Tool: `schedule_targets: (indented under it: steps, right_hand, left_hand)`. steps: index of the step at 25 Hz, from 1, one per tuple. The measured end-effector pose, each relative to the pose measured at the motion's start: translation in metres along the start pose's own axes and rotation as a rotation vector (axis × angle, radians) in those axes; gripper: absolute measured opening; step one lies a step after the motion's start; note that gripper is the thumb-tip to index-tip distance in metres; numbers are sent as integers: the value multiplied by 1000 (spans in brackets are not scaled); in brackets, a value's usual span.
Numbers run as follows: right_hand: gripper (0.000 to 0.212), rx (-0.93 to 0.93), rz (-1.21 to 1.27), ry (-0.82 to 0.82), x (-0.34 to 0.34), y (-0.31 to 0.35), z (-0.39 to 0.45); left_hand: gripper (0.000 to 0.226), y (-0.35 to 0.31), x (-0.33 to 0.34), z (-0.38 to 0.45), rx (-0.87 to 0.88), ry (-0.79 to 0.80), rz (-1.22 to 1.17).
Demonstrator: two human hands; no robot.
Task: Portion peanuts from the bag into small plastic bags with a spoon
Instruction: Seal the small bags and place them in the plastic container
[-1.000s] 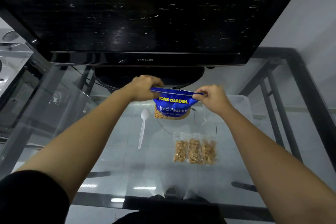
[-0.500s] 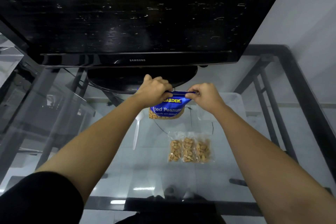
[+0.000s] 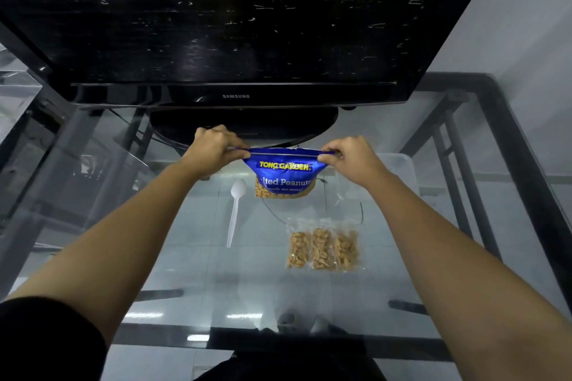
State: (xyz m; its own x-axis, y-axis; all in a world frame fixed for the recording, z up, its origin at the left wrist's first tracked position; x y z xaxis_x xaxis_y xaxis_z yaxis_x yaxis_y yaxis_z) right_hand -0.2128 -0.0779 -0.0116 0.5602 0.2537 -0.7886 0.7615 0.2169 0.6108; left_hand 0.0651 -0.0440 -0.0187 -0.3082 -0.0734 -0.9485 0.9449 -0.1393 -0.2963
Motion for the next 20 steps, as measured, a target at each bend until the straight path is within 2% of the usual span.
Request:
schedule_targets:
  steps: [2,3,5,6,7,8,11,12,16,20]
  right_hand:
    - [36,-51,-83,-6,-3,5,-3]
    - [40,-82,-106,-62,-4,7,-8]
    - [37,-145,-63,-278,-4,11,-27]
    - [30,-182,-18,-392,-1,11,-41]
    - [23,-215,7,-448,6,8,-55]
    - [19,-238,12,-429,16,4,-67]
    - [24,-158,-64,-111,58,-12,-86]
    - [29,-118,-103,-39,70,-16,-86]
    - [37,-46,-269,58,95,-21,-78]
    - [22,-86,-322,48,97,-17,-78]
  left_hand:
    - [41,-3,-4,-4,-39,-48,-58]
    - [47,-10,-7,-12,-55,-143,-120]
    - [43,-30,-10,-37,-87,-409,-307]
    - [35,-42,-4,-53,-107,-479,-378]
    - [28,-55,8,-69,-127,-470,-428]
    - [23,-66,24,-84,-154,-398,-457]
    - [21,-85,84,-109,-247,-64,-428]
    - [25,-88,99,-109,-260,4,-394]
    - [36,-93,126,-95,-269,88,-295]
    - [17,-98,122,-88,-205,100,-258]
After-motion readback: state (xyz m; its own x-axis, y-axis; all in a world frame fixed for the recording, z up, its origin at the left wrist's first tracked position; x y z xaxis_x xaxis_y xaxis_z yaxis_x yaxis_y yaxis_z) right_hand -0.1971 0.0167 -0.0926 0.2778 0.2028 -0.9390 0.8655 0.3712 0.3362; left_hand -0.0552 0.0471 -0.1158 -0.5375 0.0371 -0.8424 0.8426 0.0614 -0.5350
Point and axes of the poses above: each hand's wrist, its own z-axis towards the middle knuckle, its own x-axis out of the palm, y = z × x, the point moved 2 cm from there along z, towards the middle knuckle, and after that the axes turned 9 degrees about -y, right-handed, at the moved point
